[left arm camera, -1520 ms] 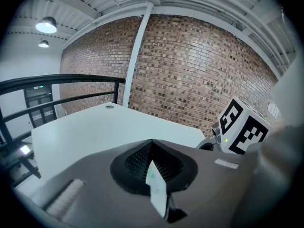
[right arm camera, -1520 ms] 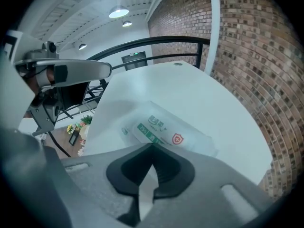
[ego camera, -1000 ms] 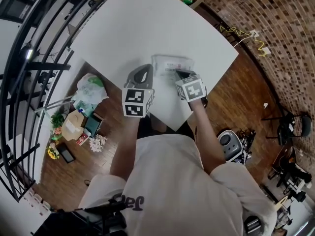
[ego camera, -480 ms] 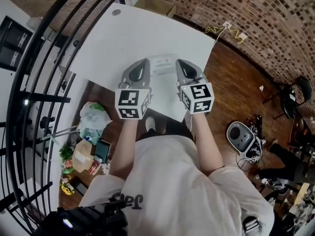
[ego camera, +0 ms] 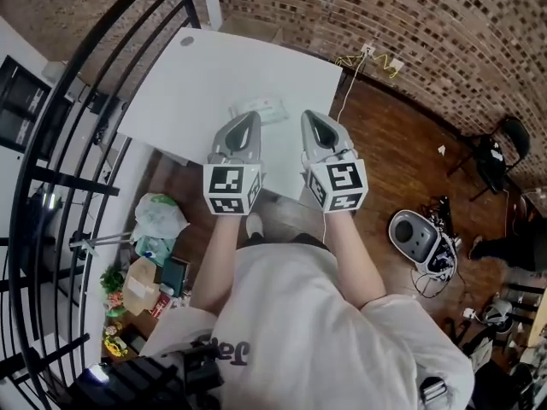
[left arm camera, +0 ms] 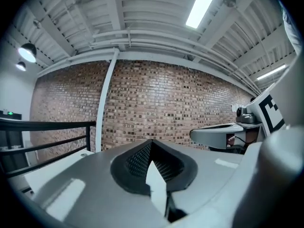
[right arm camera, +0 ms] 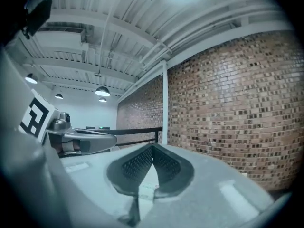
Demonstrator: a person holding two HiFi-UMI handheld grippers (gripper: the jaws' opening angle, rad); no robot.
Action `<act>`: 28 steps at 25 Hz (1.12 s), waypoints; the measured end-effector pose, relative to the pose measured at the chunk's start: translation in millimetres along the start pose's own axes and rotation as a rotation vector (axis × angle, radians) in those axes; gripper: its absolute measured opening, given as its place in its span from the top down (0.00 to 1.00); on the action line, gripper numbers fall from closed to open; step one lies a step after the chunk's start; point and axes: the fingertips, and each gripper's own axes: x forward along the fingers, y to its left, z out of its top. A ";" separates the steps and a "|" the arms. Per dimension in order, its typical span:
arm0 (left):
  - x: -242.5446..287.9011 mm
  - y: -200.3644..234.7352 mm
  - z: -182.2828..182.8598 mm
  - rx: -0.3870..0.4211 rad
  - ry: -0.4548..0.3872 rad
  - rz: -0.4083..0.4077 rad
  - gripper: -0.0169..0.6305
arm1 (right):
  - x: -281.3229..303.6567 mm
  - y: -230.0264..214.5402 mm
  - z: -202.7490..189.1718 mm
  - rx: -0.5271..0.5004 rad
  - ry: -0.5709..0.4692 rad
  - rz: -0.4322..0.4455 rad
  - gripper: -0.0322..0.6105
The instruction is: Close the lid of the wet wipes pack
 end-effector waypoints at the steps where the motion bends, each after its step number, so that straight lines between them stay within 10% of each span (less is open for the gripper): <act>1: -4.1 -9.7 -1.3 0.001 0.001 0.008 0.95 | -10.5 -1.5 -0.4 -0.003 -0.002 0.009 0.97; 10: -90.8 -121.5 -39.0 -0.003 0.058 0.210 0.95 | -159.1 -9.9 -27.9 0.067 0.003 0.091 0.97; 28: -124.6 -166.1 11.5 0.050 -0.042 0.160 0.95 | -201.0 -6.8 11.9 -0.009 -0.047 0.094 0.97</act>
